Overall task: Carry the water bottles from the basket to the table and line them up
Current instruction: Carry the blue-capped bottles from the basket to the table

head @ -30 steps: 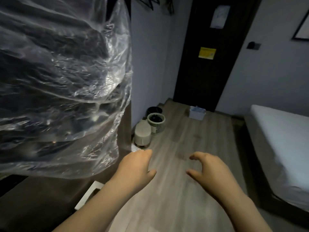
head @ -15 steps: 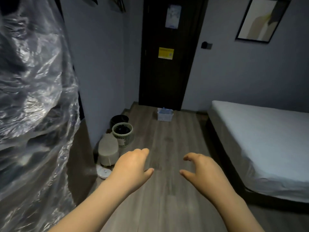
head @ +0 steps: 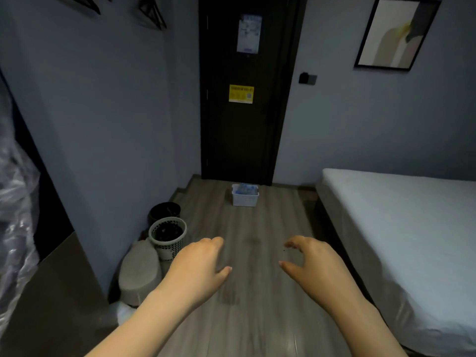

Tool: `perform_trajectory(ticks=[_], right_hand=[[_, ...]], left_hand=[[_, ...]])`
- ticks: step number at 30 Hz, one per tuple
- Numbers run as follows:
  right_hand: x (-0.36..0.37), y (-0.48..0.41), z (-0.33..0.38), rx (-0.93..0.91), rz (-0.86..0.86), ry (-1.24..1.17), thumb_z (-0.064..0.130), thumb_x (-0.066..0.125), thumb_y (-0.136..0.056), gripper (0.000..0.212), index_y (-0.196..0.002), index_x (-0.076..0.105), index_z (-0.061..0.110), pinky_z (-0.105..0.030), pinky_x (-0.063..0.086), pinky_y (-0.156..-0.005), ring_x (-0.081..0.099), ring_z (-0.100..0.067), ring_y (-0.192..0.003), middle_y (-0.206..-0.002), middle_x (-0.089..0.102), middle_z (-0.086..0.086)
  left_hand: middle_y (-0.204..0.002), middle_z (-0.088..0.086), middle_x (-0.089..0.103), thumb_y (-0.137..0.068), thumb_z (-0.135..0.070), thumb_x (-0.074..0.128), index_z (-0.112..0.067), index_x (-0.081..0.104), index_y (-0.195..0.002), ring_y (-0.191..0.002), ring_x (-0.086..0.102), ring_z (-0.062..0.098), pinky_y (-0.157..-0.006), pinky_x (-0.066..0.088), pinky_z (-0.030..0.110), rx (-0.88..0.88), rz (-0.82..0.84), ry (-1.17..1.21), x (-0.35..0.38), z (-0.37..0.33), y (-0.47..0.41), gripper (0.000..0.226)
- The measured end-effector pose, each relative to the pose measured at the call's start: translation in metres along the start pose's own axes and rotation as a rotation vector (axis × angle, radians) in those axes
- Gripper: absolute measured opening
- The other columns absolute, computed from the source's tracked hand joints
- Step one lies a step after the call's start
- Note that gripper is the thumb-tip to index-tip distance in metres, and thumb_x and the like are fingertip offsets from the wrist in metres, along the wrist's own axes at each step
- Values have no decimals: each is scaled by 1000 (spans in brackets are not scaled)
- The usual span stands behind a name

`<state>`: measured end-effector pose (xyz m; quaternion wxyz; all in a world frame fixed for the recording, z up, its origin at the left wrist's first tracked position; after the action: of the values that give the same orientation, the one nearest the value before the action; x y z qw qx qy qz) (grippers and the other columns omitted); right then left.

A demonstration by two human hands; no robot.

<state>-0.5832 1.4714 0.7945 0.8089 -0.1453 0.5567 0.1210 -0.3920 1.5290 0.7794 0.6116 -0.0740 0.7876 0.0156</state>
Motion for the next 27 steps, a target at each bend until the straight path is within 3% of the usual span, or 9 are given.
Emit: perform_trajectory(ticks=[11, 27], right_hand=[[33, -189, -21, 36, 5, -4, 42, 61, -87, 45, -128, 53, 28, -22, 47, -94, 53, -5, -116, -126, 58, 9], [65, -460, -46, 184, 58, -28, 43, 58, -89, 42, -128, 51, 31, -24, 45, -97, 51, -7, -117, -128, 56, 11]], left_hand=[[-118, -1, 59, -87, -47, 55, -20, 50, -120, -109, 57, 18, -92, 47, 34, 20, 19, 59, 21, 44, -197, 44], [-130, -3, 54, -89, -46, 53, -23, 46, -129, -119, 52, 16, -97, 42, 30, 79, 88, 77, 30, 98, -479, 46]])
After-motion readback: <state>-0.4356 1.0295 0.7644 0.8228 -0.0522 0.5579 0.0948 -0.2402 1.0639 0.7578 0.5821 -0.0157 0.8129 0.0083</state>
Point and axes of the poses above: each hand's wrist, its own y-axis away from the middle knuckle, its own x-axis out of the palm, z = x × y, the point moved 6 cm from there along -y, towards the middle knuckle
